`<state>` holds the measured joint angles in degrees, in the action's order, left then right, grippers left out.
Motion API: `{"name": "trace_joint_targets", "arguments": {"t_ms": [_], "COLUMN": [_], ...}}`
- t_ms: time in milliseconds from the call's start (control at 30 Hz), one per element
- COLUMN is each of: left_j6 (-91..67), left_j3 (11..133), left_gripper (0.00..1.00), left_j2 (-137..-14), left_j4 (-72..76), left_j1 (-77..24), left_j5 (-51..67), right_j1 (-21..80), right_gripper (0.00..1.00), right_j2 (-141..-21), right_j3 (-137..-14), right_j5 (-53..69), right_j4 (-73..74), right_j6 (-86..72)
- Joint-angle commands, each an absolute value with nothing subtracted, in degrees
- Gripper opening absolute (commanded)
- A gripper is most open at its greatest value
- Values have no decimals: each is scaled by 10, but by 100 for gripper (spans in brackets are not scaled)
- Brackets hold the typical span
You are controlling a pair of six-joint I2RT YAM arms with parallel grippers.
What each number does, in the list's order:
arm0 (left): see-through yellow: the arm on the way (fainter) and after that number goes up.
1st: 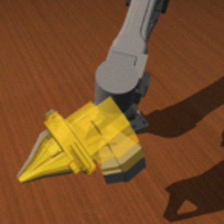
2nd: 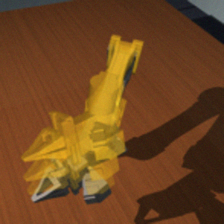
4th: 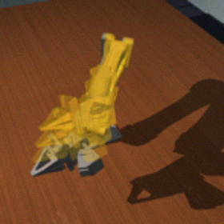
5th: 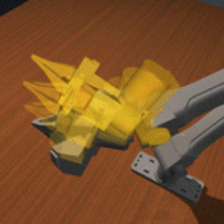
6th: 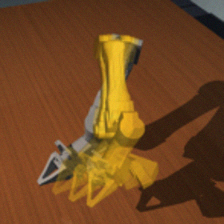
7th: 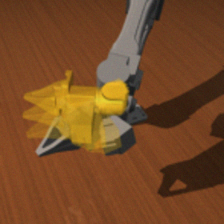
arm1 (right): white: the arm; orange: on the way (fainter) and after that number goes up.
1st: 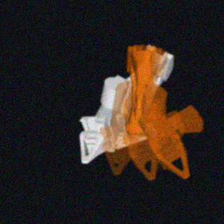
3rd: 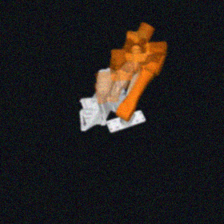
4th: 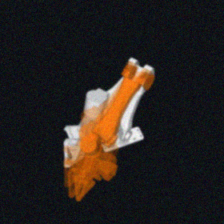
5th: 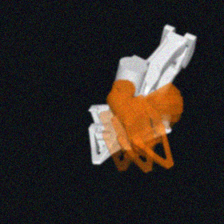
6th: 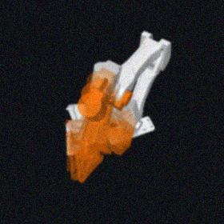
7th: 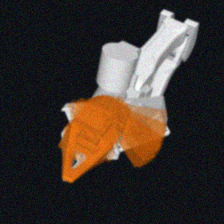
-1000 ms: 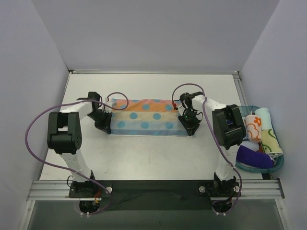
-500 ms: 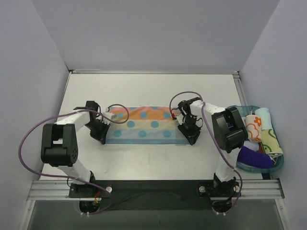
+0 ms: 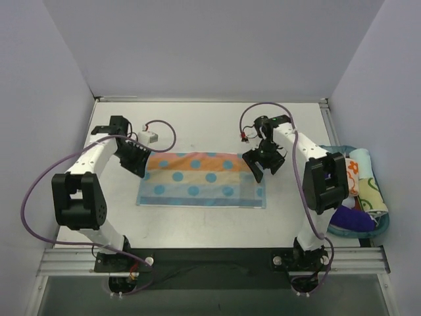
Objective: Roll the towels
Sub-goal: Flatten the towel
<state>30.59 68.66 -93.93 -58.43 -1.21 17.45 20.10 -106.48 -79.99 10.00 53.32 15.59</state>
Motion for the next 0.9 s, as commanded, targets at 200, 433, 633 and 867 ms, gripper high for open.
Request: {"name": "trace_joint_targets", "arguments": {"t_ms": [200, 433, 633, 867], "left_j6": [270, 219, 214, 218], "left_j3": [895, 984, 981, 962], "left_gripper": [44, 43, 43, 43], "left_j2": [-1048, -1156, -1193, -1204], "left_j4": [-453, -430, -417, -400], "left_j1": [-4, -3, -3, -4], "left_j5": [218, 214, 207, 192], "right_j1": [122, 120, 117, 119], "right_gripper": [60, 48, 40, 40], "right_j2": [-1173, -1276, -1324, -1349], "right_j3": [-1045, -1138, -1168, -1168], "right_j5": [91, 58, 44, 68], "right_j4": [572, 539, 524, 519], "right_j6": [128, 92, 85, 70]}}
